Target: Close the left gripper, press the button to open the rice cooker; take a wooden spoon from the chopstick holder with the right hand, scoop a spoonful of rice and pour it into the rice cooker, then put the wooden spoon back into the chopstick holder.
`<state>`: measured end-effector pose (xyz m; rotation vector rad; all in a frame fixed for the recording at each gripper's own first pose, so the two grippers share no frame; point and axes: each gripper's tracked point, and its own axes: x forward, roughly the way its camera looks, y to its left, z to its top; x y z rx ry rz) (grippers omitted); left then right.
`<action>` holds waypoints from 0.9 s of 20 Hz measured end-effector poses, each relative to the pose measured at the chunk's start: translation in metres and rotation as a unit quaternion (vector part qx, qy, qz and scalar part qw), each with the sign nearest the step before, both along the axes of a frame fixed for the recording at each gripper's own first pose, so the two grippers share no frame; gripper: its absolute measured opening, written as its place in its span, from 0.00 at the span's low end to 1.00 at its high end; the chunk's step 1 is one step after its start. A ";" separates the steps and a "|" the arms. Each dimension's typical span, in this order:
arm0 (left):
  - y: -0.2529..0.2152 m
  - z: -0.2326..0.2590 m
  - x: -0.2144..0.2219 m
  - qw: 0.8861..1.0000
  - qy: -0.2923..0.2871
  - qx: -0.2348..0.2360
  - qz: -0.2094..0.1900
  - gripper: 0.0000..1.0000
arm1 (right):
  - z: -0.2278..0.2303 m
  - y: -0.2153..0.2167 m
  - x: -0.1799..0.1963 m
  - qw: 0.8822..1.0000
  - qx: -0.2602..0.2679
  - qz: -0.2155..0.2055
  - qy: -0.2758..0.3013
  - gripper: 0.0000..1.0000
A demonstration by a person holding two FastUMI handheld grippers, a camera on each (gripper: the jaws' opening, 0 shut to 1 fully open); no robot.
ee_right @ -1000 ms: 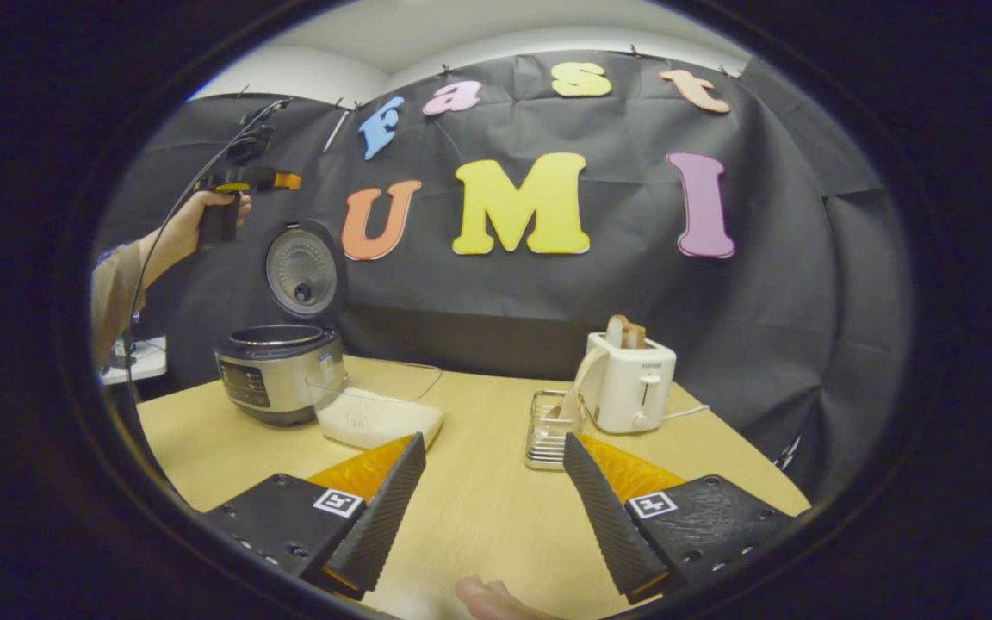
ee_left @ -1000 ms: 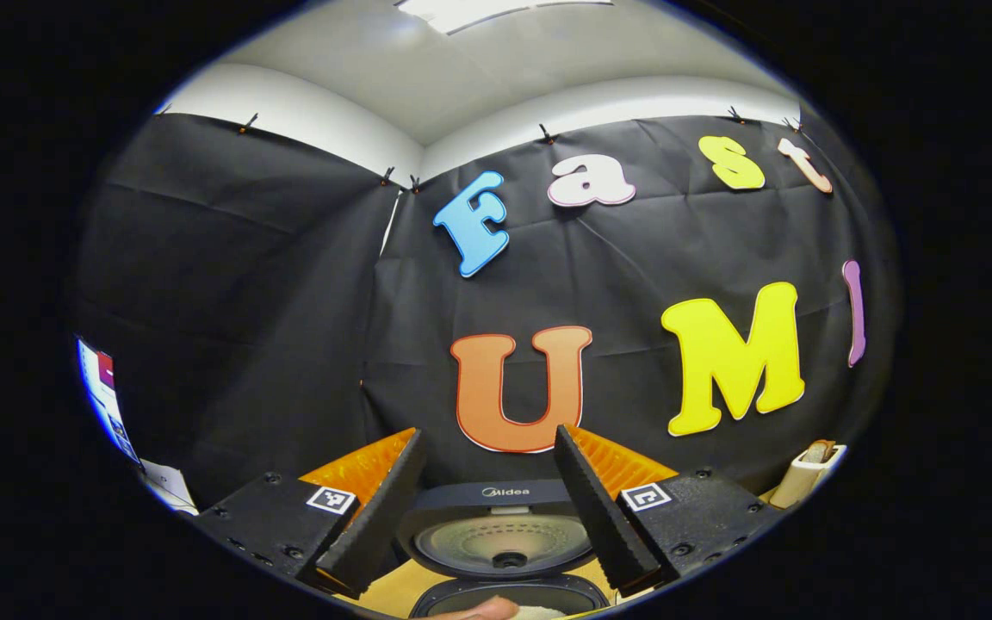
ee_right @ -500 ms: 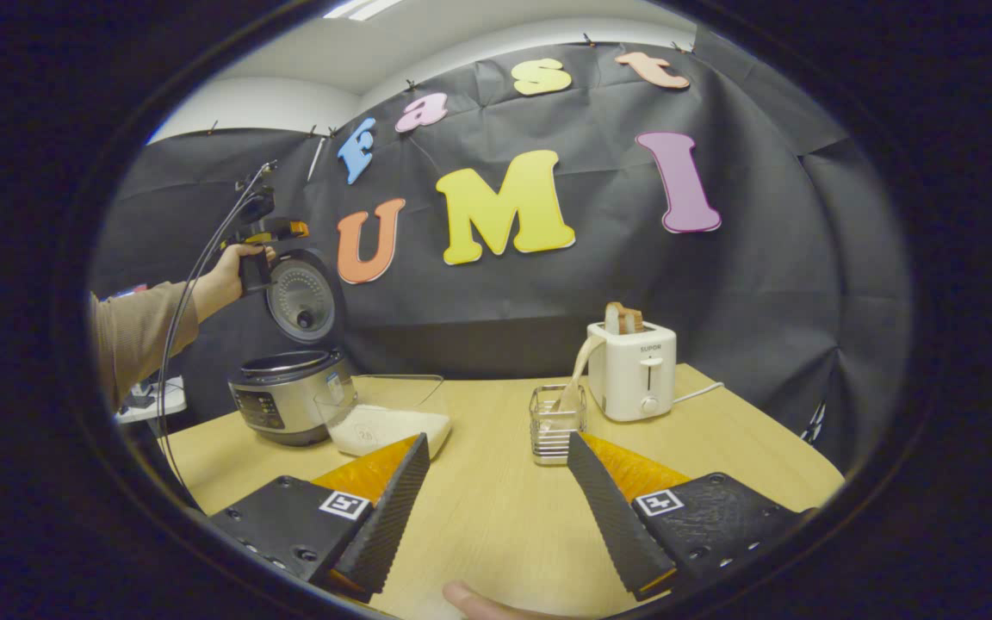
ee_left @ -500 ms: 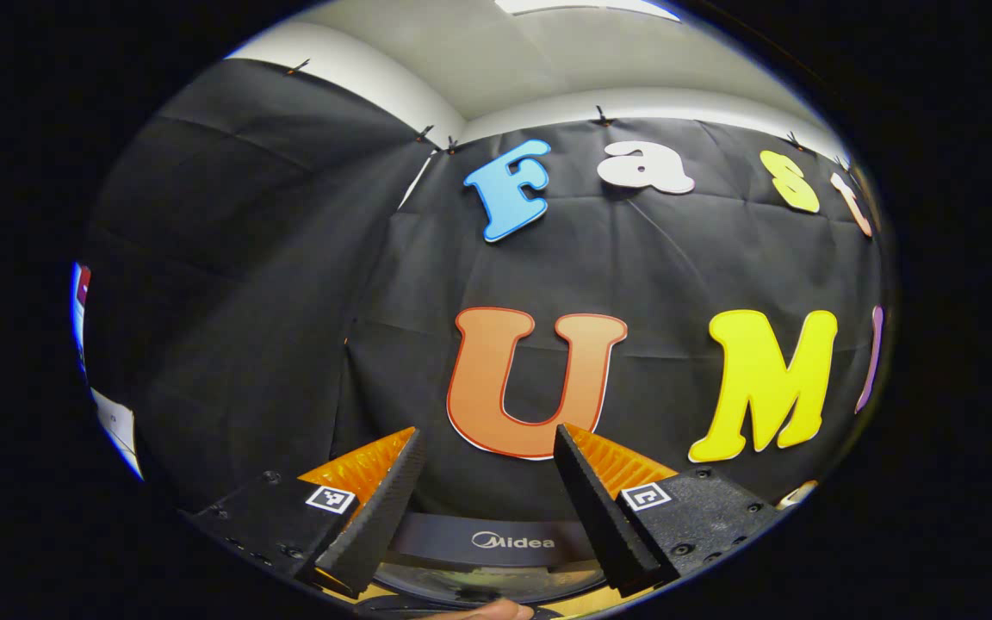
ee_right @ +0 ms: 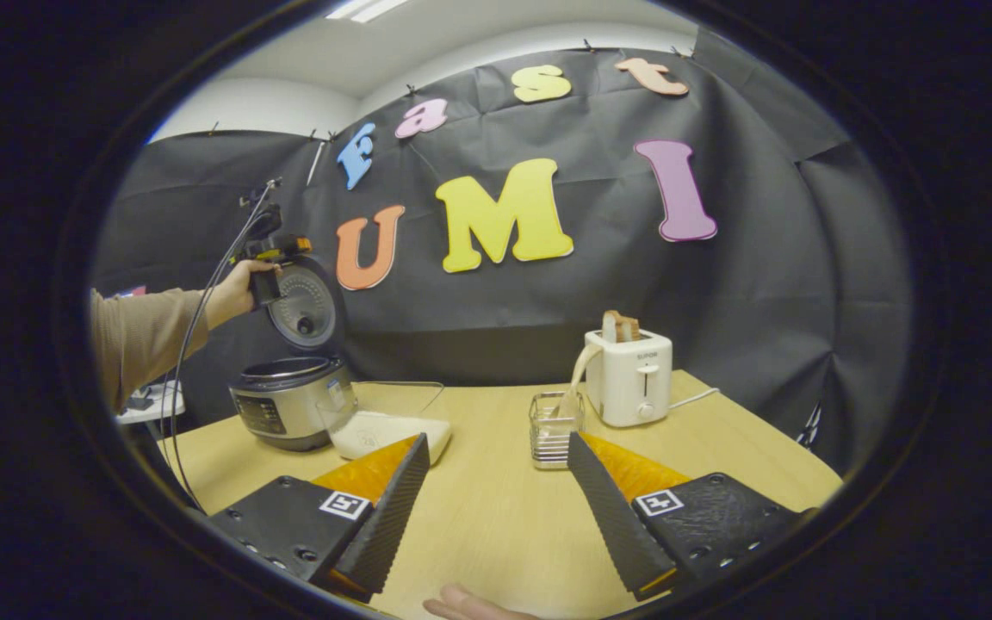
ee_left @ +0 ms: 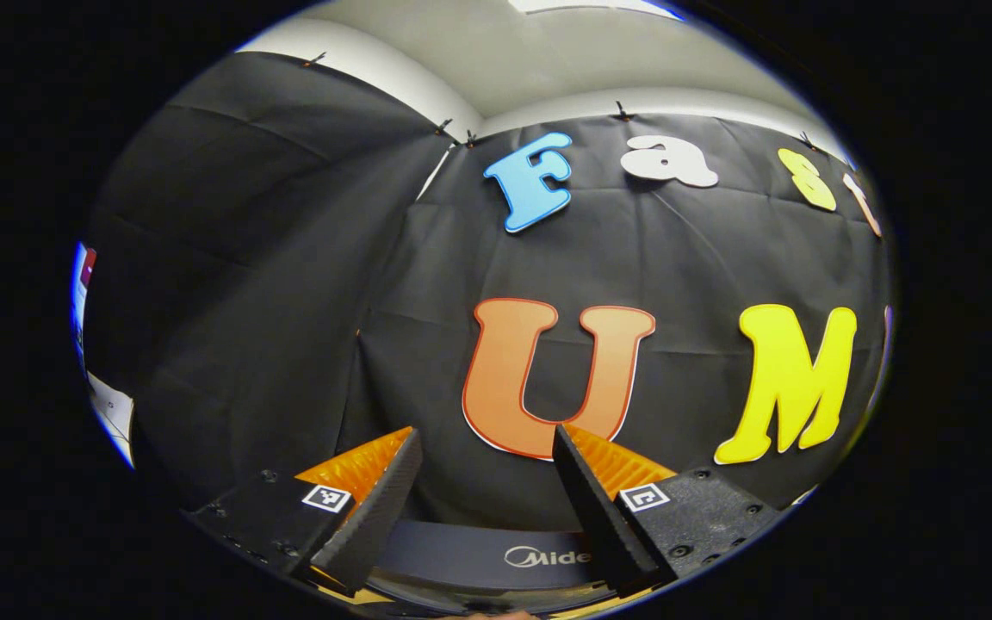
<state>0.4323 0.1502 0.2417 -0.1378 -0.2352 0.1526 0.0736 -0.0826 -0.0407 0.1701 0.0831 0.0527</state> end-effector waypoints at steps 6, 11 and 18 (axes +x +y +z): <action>-0.005 -0.014 -0.022 0.999 0.033 0.027 -0.019 0.99 | 0.022 0.020 -0.026 1.000 -0.008 0.004 -0.024 0.92; -0.009 -0.020 -0.052 0.998 0.031 0.055 -0.010 0.90 | 0.040 0.038 -0.059 0.999 -0.015 0.012 -0.038 0.96; -0.023 -0.048 -0.099 0.996 0.048 0.071 -0.028 0.89 | 0.054 0.063 -0.111 0.999 -0.007 0.024 -0.037 0.96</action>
